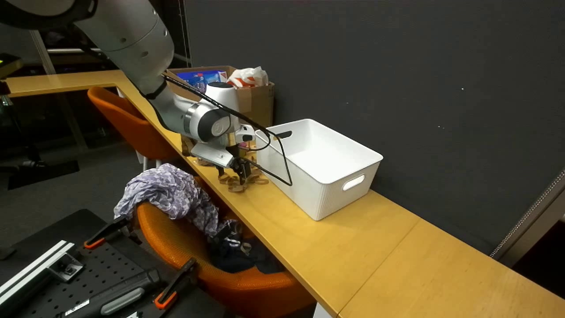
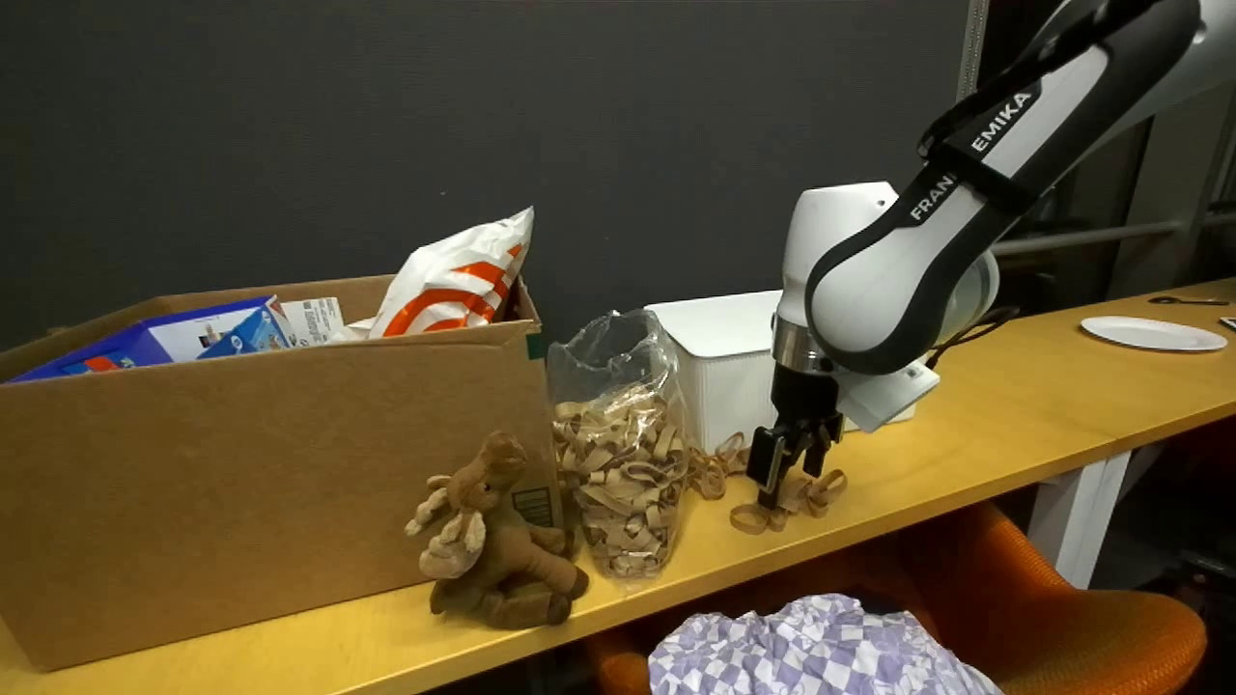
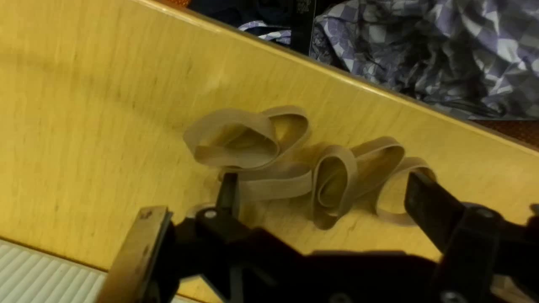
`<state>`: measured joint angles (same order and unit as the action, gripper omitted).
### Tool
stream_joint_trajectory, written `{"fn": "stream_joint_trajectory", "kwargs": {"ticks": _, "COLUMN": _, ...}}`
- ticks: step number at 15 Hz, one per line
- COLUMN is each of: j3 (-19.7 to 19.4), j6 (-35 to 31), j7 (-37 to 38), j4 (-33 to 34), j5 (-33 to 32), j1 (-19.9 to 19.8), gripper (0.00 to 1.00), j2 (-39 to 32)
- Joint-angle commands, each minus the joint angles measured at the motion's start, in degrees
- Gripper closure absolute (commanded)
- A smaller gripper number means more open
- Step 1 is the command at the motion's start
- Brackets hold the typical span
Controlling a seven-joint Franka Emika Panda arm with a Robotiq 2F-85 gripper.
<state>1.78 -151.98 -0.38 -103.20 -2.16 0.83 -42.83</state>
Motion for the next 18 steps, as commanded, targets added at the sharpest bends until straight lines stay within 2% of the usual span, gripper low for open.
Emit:
{"fn": "stream_joint_trajectory", "kwargs": {"ticks": 1, "j3": -0.15, "j6": 2.68, "j7": 0.95, "j4": 2.66, "j5": 1.01, "j1": 0.67, "gripper": 0.00, "j2": -1.27}}
{"fn": "stream_joint_trajectory", "kwargs": {"ticks": 5, "j3": -0.02, "j6": 3.74, "j7": 0.58, "j4": 4.78, "j5": 0.88, "j1": 0.86, "gripper": 0.00, "j2": -3.43}}
{"fn": "stream_joint_trajectory", "kwargs": {"ticks": 7, "j3": 0.14, "j6": 3.89, "j7": 0.36, "j4": 5.61, "j5": 0.85, "j1": 0.98, "gripper": 0.26, "j2": -4.29}}
{"fn": "stream_joint_trajectory", "kwargs": {"ticks": 9, "j3": 0.13, "j6": 3.95, "j7": 0.43, "j4": 6.28, "j5": 0.82, "j1": 1.20, "gripper": 0.42, "j2": -4.93}}
{"fn": "stream_joint_trajectory", "kwargs": {"ticks": 16, "j3": -0.18, "j6": 4.91, "j7": 0.69, "j4": 6.94, "j5": 0.83, "j1": 1.25, "gripper": 0.94, "j2": -4.31}}
{"fn": "stream_joint_trajectory", "kwargs": {"ticks": 18, "j3": -0.13, "j6": 4.90, "j7": 0.86, "j4": 6.71, "j5": 0.95, "j1": 1.31, "gripper": 1.00, "j2": -3.94}}
